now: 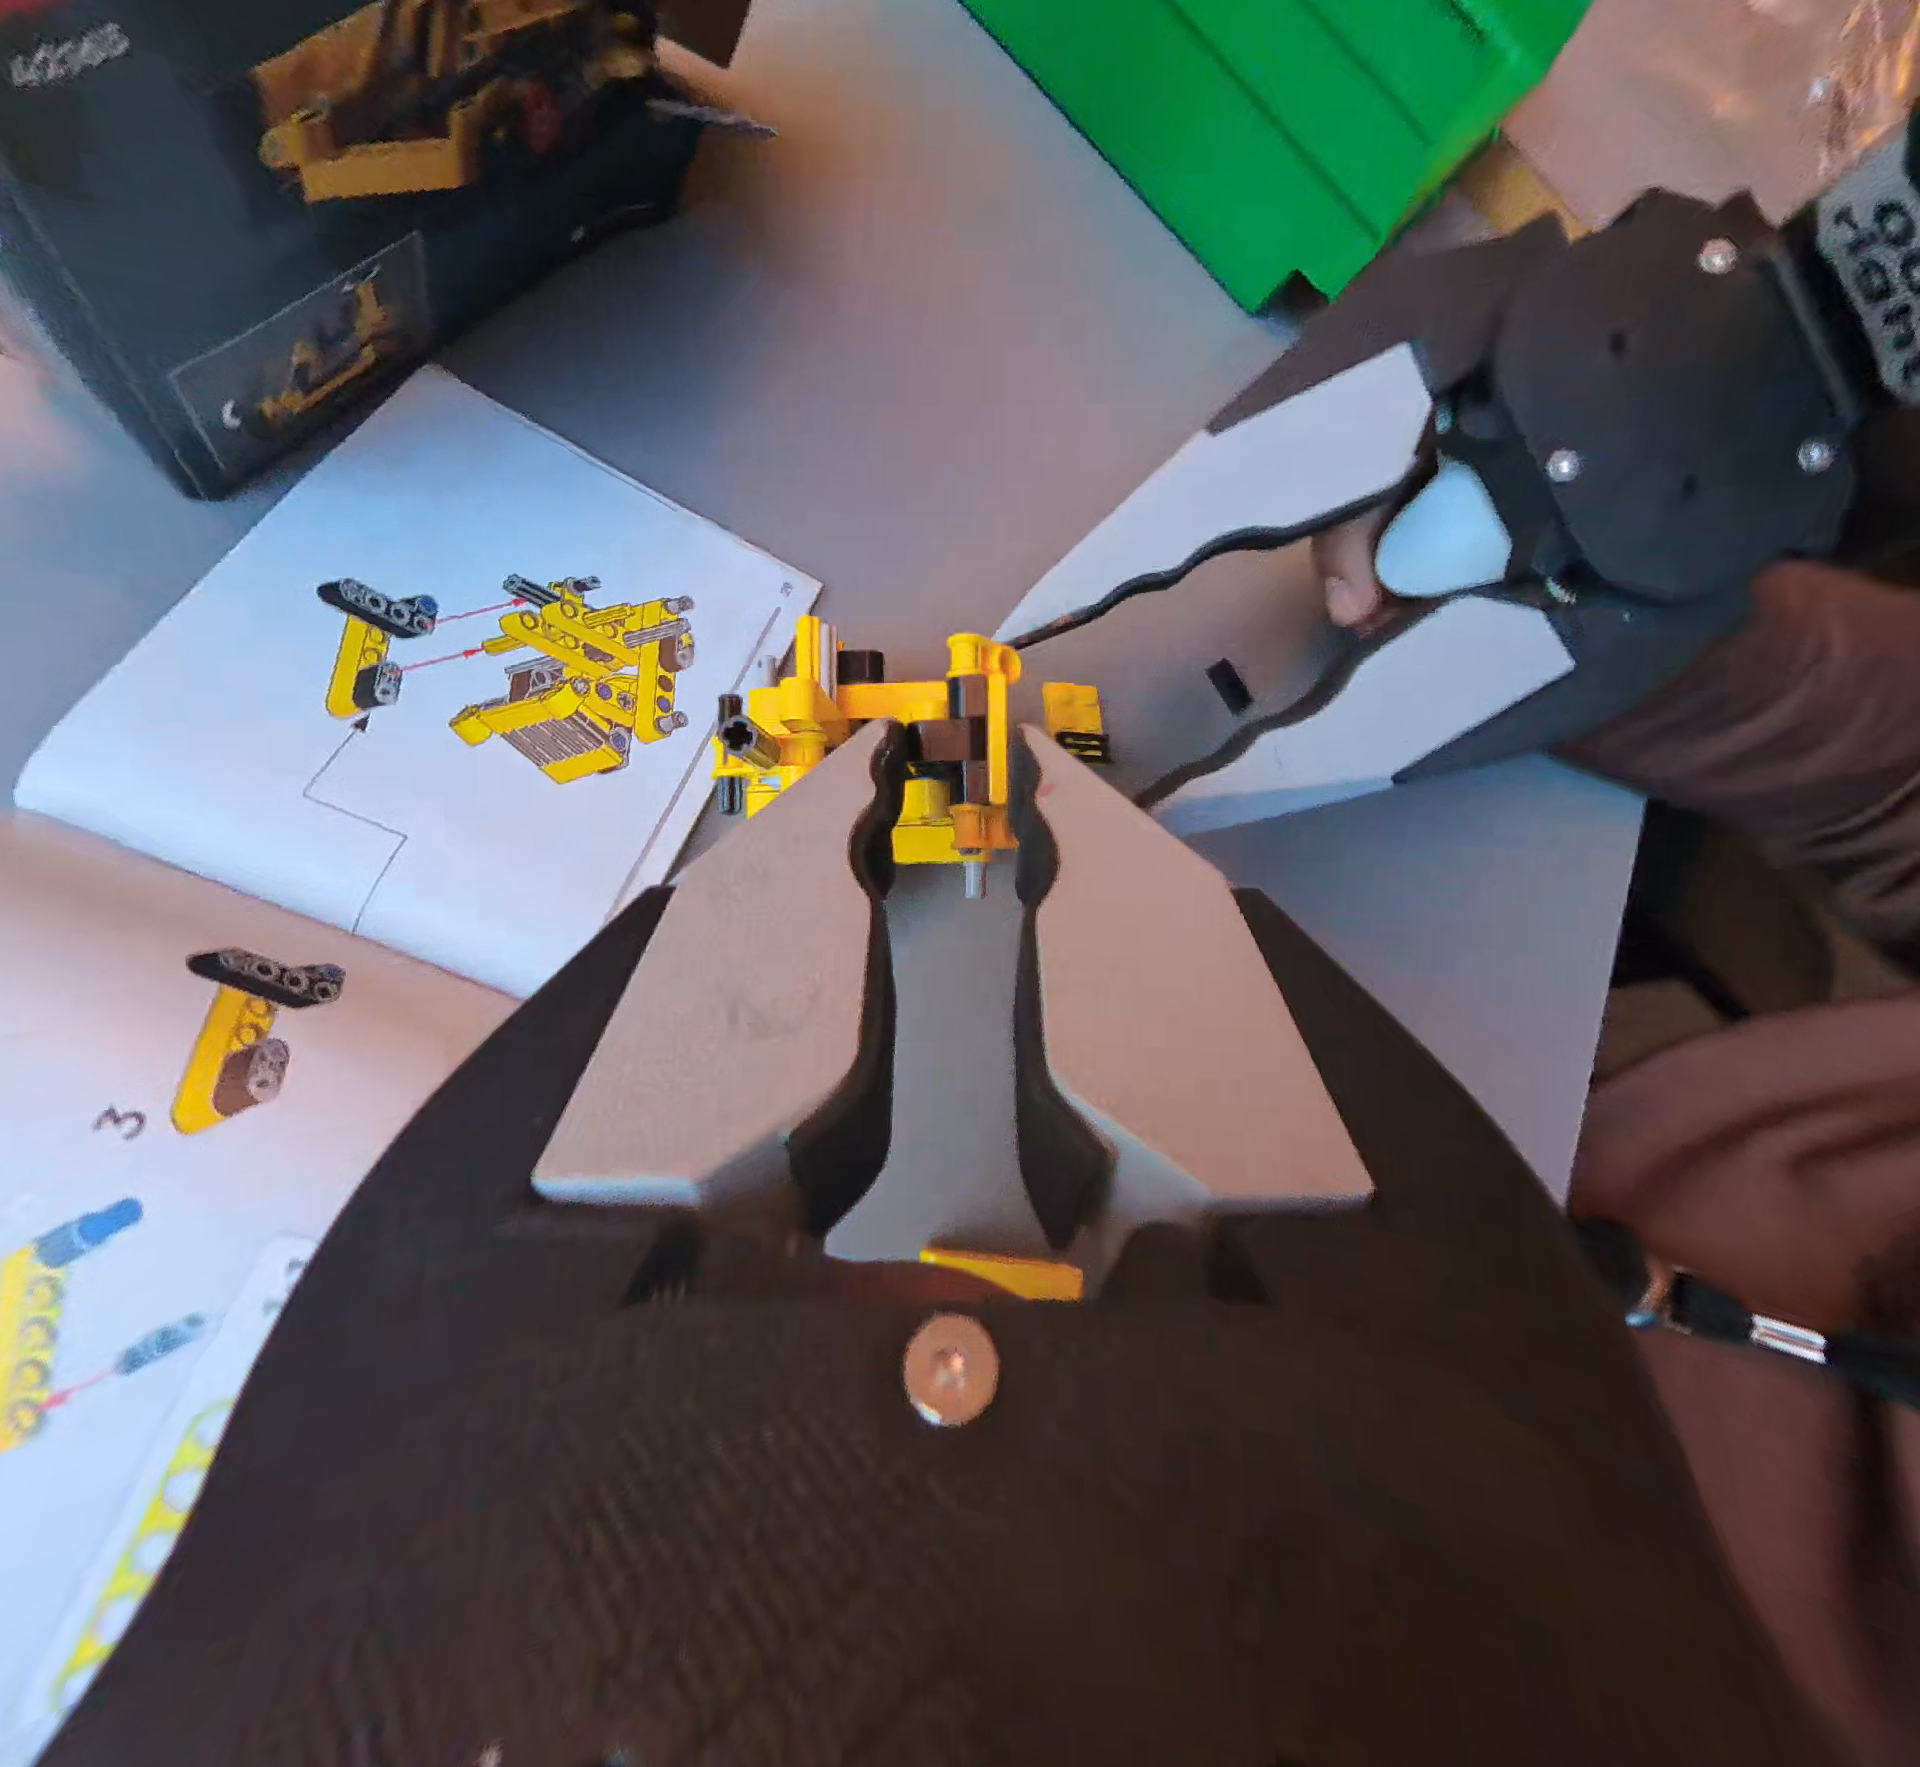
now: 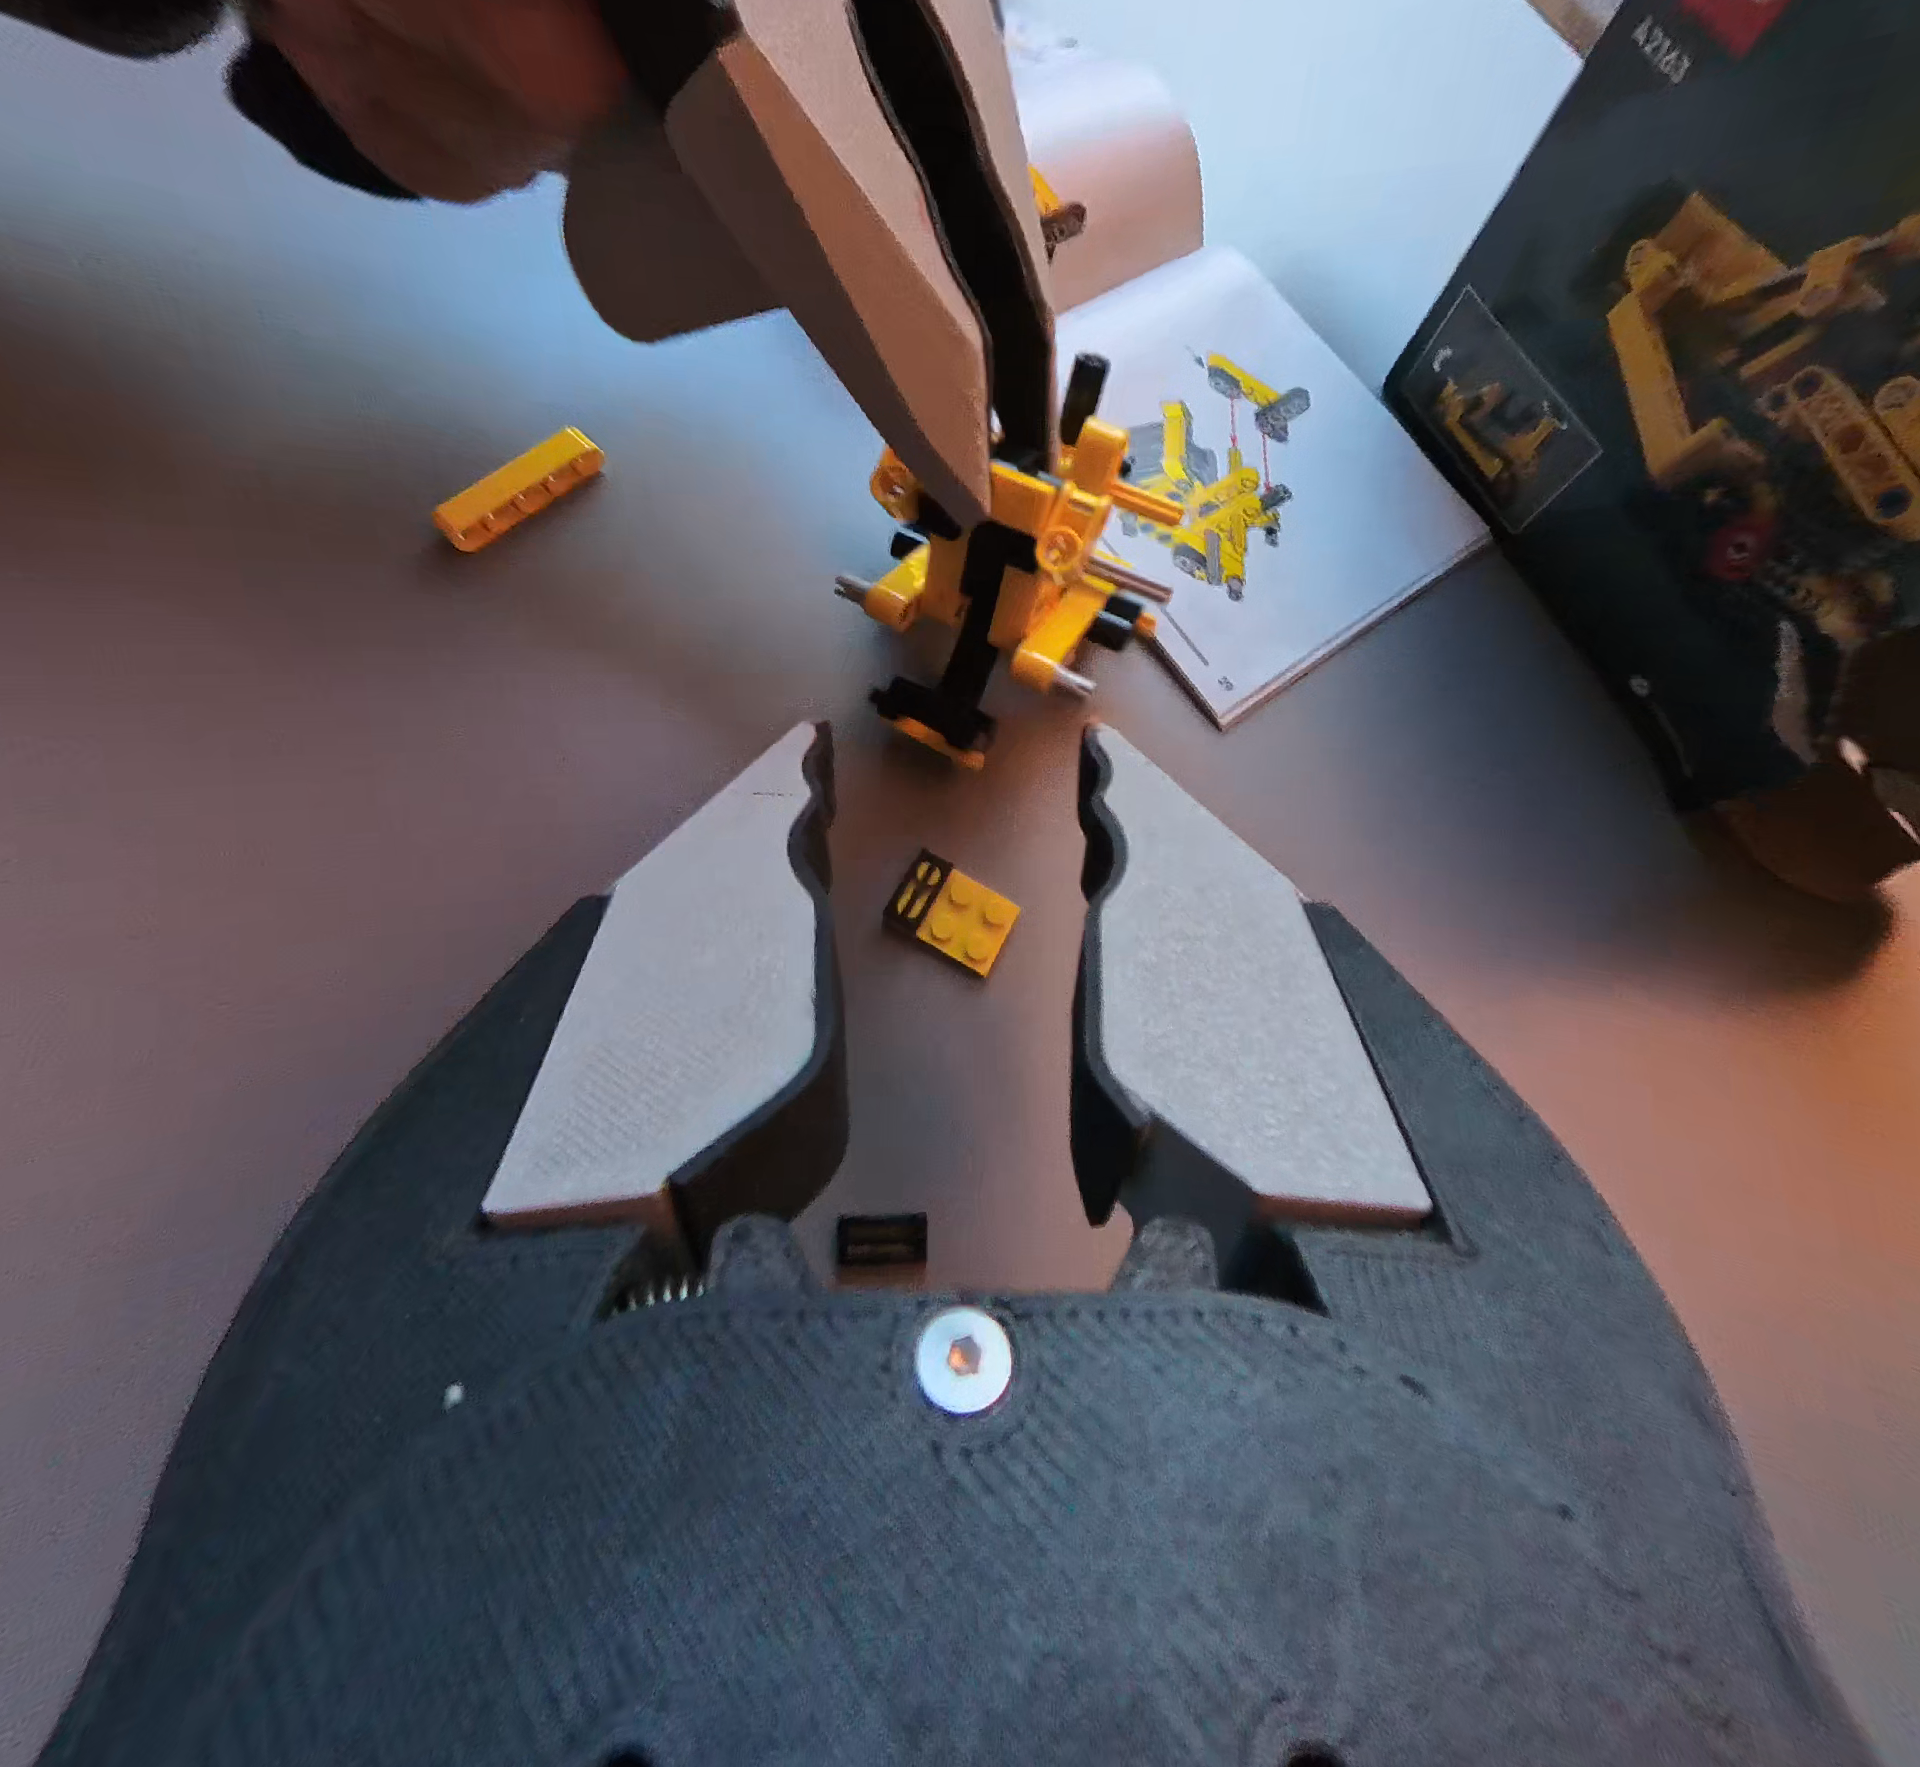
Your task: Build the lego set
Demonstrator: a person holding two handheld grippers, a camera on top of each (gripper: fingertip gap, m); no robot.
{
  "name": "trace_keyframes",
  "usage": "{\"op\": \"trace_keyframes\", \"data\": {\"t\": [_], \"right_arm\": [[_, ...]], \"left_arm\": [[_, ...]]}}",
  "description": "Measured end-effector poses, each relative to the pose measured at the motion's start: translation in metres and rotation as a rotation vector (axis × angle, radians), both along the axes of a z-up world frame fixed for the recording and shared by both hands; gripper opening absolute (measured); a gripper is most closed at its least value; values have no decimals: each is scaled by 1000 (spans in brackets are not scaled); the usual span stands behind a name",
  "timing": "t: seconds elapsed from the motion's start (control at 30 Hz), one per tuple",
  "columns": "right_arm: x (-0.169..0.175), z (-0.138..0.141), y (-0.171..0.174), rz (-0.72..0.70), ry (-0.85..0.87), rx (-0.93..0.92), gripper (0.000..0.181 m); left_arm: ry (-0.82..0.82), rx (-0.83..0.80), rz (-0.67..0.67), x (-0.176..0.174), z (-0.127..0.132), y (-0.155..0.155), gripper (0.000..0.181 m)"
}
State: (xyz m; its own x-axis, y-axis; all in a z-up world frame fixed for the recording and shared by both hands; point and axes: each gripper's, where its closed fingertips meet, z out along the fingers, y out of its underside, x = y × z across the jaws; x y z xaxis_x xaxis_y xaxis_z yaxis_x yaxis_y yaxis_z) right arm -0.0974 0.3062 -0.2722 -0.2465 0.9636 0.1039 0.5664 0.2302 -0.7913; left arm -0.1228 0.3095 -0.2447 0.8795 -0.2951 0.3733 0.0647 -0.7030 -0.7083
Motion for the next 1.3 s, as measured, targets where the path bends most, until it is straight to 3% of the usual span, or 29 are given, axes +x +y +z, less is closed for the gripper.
{"op": "trace_keyframes", "data": {"t": [0.2,0.3,0.4,0.53,0.7,0.83,1.0,1.3], "right_arm": [[15,-15,17,-51,-91,74,45],[21,-10,47,-132,-89,133,46],[31,-6,63,-163,-88,34,58],[26,-11,39,-104,-98,-114,61],[0,-20,18,-142,-93,57,55],[-20,-23,2,-103,-76,-22,57],[-30,-23,15,-147,-71,-5,70],[-40,-7,14,-107,34,57,36]], "left_arm": [[-151,55,107,-5,6,-3,16],[-167,90,149,-12,5,-2,16],[-184,116,157,-11,4,-2,15],[-215,140,159,-9,6,2,15],[-260,161,175,-10,12,8,15],[-328,182,195,-12,17,10,15],[-377,198,199,-14,21,8,16],[-491,239,165,-6,46,6,16]]}}
